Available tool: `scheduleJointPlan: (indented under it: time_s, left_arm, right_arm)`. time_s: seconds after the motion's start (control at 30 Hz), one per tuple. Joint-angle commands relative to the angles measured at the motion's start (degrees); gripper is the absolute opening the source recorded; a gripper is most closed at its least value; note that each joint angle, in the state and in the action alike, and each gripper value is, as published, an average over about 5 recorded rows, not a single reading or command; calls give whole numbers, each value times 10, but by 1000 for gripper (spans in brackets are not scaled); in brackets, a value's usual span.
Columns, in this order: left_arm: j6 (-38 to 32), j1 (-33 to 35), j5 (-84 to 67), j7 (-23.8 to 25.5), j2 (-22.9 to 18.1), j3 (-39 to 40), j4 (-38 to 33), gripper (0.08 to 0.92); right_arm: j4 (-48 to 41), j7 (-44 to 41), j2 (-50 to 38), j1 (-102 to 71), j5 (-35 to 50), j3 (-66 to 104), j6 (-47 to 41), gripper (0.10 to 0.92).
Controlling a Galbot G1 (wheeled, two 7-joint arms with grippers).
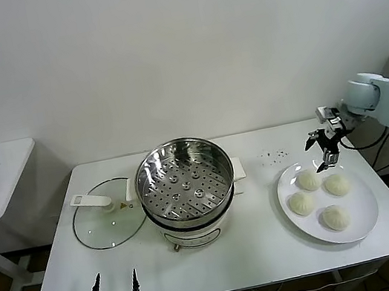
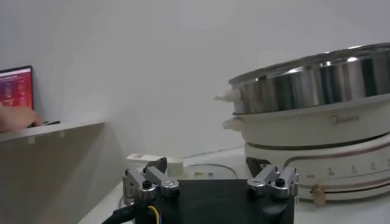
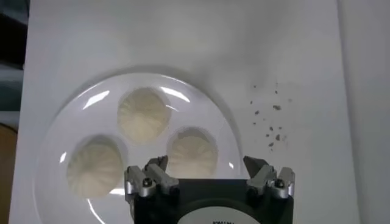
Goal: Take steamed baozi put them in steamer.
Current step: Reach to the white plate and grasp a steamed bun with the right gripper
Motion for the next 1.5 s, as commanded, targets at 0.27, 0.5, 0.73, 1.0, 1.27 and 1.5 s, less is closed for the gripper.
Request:
scheduleJointPlan:
  time_s: [0.27,0.5,0.73,1.0,1.27,1.5]
  left_arm:
    - [0,-3,3,1,-1,-6,6,823]
    - [-3,-3,5,0,-2,-11,11,823]
    - [-7,-3,12,-1,-4,-14,16,823]
    - [-11,-5,16,-1,-6,-16,21,823]
    - [-12,-5,20,-1,-7,-17,23,823]
    - [-13,-5,22,-1,-6,-18,24,823]
  right_arm:
    - [-69,-30,91,14,-1,-85,27,823]
    - [-69,-27,84,-8,-18,-79,29,823]
    - [-70,-25,77,-23,-33,-67,33,823]
    - [-86,-17,79,-42,-53,-47,41,823]
    - [-94,-7,85,-66,-68,-24,42,823]
    - [-101,0,84,-91,-92,3,41,823]
